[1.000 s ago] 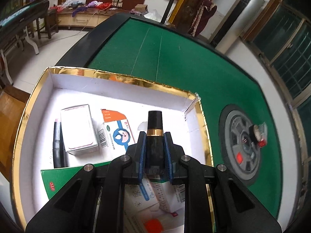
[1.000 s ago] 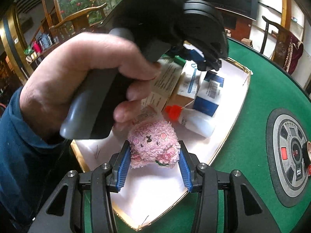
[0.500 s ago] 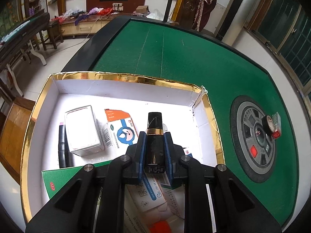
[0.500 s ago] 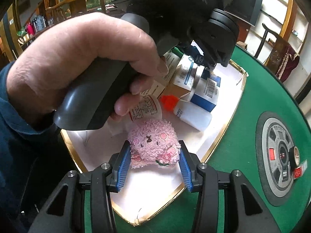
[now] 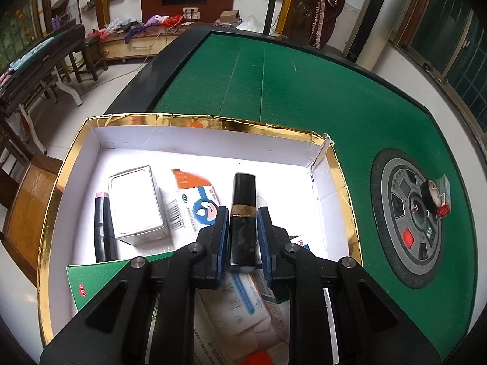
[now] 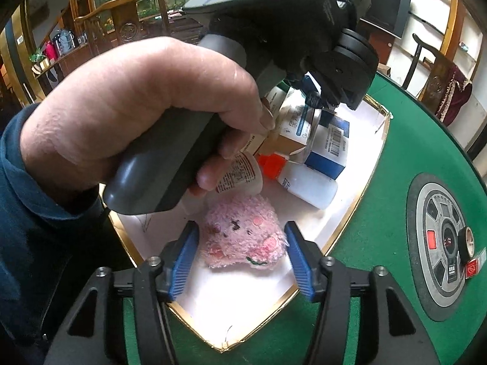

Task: Organize objects
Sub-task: 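Open both tools to release the black tube and pink toy in the tray, then return both tools to the table centre and grasp the red-white box with the right tool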

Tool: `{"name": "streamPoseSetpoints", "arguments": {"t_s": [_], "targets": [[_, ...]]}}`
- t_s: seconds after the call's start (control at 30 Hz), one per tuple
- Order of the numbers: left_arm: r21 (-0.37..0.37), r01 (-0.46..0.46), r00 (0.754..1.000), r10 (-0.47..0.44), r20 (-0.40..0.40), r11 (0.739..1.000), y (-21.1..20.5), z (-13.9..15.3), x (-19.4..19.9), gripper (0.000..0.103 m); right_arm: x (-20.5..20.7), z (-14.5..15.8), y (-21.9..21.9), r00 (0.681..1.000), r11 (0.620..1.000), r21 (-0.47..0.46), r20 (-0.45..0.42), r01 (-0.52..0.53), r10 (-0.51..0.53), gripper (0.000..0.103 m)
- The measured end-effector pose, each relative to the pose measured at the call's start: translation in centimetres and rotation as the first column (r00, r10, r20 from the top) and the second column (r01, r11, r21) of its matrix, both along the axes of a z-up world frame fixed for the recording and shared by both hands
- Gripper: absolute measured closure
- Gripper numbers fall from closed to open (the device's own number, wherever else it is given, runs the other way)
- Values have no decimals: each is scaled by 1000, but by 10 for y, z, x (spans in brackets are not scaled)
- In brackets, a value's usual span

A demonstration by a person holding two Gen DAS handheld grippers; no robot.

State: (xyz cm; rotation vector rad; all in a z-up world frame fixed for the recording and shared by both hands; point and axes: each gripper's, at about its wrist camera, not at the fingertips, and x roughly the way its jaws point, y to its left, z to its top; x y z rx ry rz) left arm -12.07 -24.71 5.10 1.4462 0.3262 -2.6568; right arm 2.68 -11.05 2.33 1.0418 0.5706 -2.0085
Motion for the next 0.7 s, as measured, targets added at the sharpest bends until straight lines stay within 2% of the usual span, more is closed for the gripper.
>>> {"name": "streamPoseSetpoints", "arguments": {"t_s": [0.1, 0.17, 0.2, 0.4, 0.7], "targets": [[-4, 1, 1000, -1, -5, 1000, 2, 1, 0, 68, -4, 3, 0, 1000, 1000, -6, -8, 5, -5, 37], [11, 13, 1000, -13, -16, 1000, 3, 1, 1, 47, -8, 3, 1, 1000, 1000, -9, -10, 6, -6, 36], [12, 14, 1000, -14, -18, 1000, 4, 2, 1, 45, -14, 2, 2, 1000, 1000, -10, -12, 8, -8, 36], [6, -2, 1000, 2, -17, 1000, 2, 4, 1, 43, -12, 7, 4, 1000, 1000, -30, -17, 5, -5, 36], [42, -30, 999, 32, -42, 999, -4, 13, 8, 43, -12, 16, 13, 1000, 996, -85, -17, 24, -26, 36]]}}
